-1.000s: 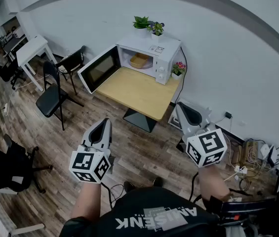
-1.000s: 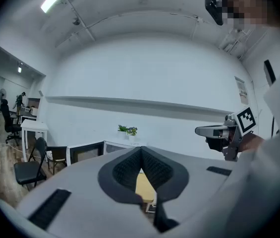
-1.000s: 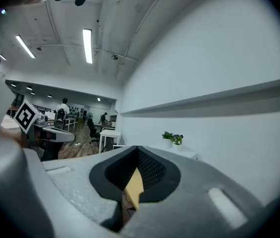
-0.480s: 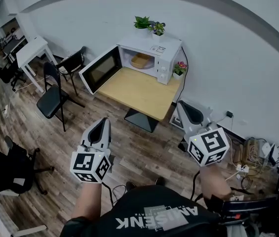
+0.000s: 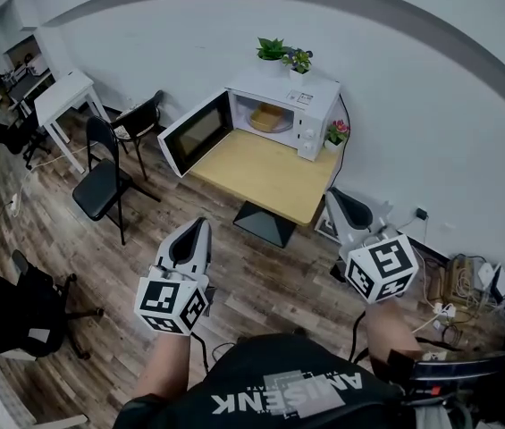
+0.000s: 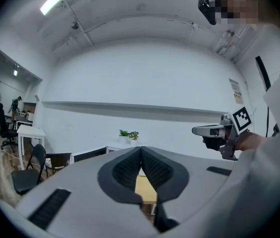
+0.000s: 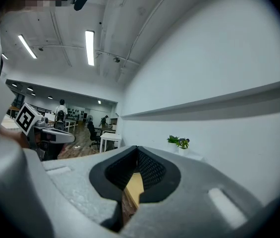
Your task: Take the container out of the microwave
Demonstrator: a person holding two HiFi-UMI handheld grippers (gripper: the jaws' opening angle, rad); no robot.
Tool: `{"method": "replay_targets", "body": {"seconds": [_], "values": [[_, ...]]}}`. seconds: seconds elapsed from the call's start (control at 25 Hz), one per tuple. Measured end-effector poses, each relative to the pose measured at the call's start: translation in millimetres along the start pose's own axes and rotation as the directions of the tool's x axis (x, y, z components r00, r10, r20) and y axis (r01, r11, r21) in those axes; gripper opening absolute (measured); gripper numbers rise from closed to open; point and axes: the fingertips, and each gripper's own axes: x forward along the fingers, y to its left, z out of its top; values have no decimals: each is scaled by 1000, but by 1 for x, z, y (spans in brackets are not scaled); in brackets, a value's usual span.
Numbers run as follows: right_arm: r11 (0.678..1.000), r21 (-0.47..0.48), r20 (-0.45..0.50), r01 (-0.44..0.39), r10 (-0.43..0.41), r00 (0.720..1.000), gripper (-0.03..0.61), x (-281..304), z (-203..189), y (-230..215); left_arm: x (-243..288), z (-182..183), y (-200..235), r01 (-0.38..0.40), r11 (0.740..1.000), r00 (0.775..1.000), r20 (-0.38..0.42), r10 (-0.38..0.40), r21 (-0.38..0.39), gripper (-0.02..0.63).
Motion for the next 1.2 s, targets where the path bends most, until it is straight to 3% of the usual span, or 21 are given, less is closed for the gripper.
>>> {"method": "replay_targets", "body": {"seconds": [0.48,0.76,1.2], "values": [[999,-36,-25,-24,23,999,6,28,-6,42,-8,-10,40,35,999,999,1,-35,2,2],[998,-32,12,-59,60,998,6,76,-1,18,24,-7,59,5,1000,1000,1,-5,14,2],[987,-77,15,-140,141,990,6,190,1,-59,133,16,94,-41,999,999,18,40,32,2]]}}
